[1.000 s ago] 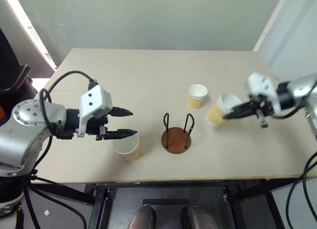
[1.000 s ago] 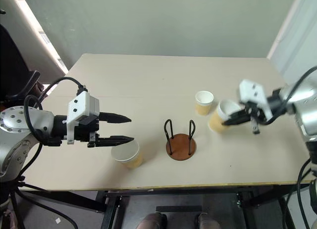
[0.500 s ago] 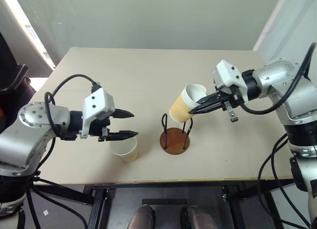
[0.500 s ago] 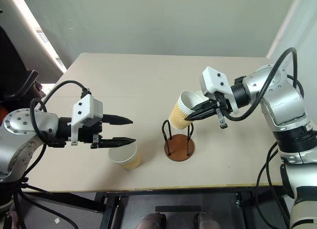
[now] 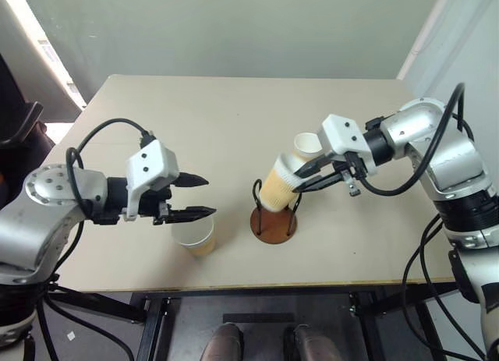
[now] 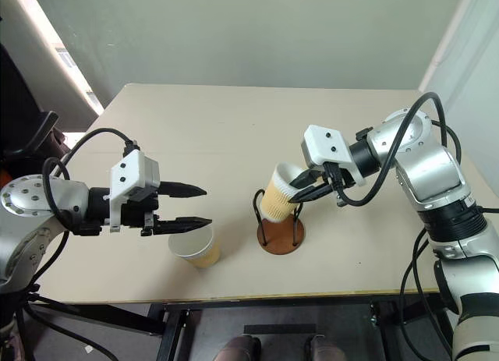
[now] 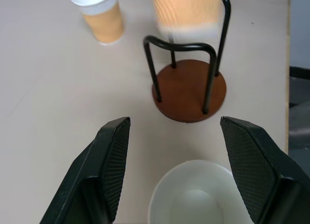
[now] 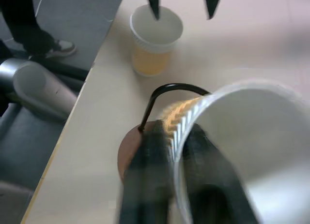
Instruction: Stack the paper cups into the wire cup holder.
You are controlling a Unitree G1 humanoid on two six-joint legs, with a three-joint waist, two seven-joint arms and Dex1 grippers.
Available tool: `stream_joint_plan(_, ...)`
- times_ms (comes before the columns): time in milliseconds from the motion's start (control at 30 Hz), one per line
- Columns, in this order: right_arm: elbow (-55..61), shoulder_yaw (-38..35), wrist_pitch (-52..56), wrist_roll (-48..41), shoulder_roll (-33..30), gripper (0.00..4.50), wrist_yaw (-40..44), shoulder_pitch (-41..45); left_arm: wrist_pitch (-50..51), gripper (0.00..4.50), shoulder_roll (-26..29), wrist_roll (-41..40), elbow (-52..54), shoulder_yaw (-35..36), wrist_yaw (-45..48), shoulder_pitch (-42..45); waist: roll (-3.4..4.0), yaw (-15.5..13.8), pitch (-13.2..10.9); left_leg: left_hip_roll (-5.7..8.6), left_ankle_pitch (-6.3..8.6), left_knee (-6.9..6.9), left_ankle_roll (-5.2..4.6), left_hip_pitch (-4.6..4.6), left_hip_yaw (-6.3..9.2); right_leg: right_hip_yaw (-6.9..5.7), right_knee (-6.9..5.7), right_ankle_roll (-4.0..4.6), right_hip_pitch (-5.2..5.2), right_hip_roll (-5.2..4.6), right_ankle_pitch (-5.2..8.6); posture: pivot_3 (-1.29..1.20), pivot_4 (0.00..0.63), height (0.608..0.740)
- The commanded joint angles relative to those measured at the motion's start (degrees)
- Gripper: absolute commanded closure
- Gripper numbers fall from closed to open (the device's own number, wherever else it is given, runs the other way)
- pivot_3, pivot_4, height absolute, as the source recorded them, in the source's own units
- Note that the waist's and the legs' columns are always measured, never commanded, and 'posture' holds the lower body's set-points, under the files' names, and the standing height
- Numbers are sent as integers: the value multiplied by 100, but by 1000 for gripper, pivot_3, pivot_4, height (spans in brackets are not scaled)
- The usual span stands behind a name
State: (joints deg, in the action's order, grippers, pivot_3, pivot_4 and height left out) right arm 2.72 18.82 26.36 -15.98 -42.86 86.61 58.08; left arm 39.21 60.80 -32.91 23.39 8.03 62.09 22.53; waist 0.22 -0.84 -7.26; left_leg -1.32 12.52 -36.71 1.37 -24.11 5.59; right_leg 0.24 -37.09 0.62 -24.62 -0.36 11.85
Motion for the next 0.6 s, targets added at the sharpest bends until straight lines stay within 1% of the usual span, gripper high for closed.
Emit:
stream_joint_plan(33, 127, -57, -52, 4, -9, 2505, 55, 48, 29, 1296, 13, -164, 89, 242, -50, 137, 0, -1, 0, 0, 0, 0, 0, 0, 0, 0, 0, 0, 0, 0, 0, 0, 150, 740)
stream_joint_plan(67, 133, -61, -50, 6, -1, 2215, 40, 48, 24, 1296, 14, -168, 75, 247, -65, 143, 0, 0, 0, 0, 0, 0, 1, 0, 0, 0, 0, 0, 0, 0, 0, 0, 150, 740)
stream_joint_plan(167, 2, -164, -46, -1, 77, 1151, -98, 133, -42, 1296, -29, -109, -18, 241, -168, 201, 0, 0, 0, -1, 1, 0, 2, 1, 0, 0, 0, 0, 0, 0, 0, 0, 150, 740)
stream_joint_plan(233, -775, -290, -298, 279, 212, 505, -490, 457, -135, 1296, -241, 163, -320, 109, -578, 518, 1, -1, 0, -2, 1, -1, 2, 4, 0, 0, -2, 0, 1, 2, -1, 0, 150, 740)
stream_joint_plan(300, -2096, -289, -804, 765, 363, 505, -1036, 890, -220, 1296, -600, 613, -751, -197, -1138, 981, 2, -19, -1, -4, -8, -5, 8, 5, 2, -1, -9, 16, -2, 1, -7, 0, 150, 740)
stream_joint_plan(333, -2719, -209, -1127, 1028, 419, 505, -1272, 1071, -299, 1296, -741, 806, -907, -371, -1264, 1141, 2, -30, -1, -4, -14, -10, 8, 7, 3, -1, -12, 23, 0, 0, -9, 0, 150, 740)
stream_joint_plan(467, -4826, -43, -2139, 1730, 820, 505, -2084, 1700, -523, 1296, -1282, 1271, -1497, -939, -1419, 1634, 1, -46, 0, -3, -21, -17, 3, 10, 4, 0, -8, 43, 7, -3, -21, 0, 150, 740)
stream_joint_plan(533, -5559, 39, -2577, 2035, 999, 505, -2336, 1870, -642, 1296, -1510, 1399, -1788, -1111, -1374, 1832, 1, -47, -1, -2, -21, -18, 4, 6, 3, 1, -7, 33, 1, -3, -28, 0, 150, 740)
stream_joint_plan(600, -6027, 40, -2866, 2212, 1168, 505, -2428, 1983, -728, 1296, -1705, 1517, -2055, -1205, -1410, 2016, 2, -48, -1, -3, -14, -14, 10, -1, 3, 0, -8, -16, -9, -1, -57, 0, 150, 740)
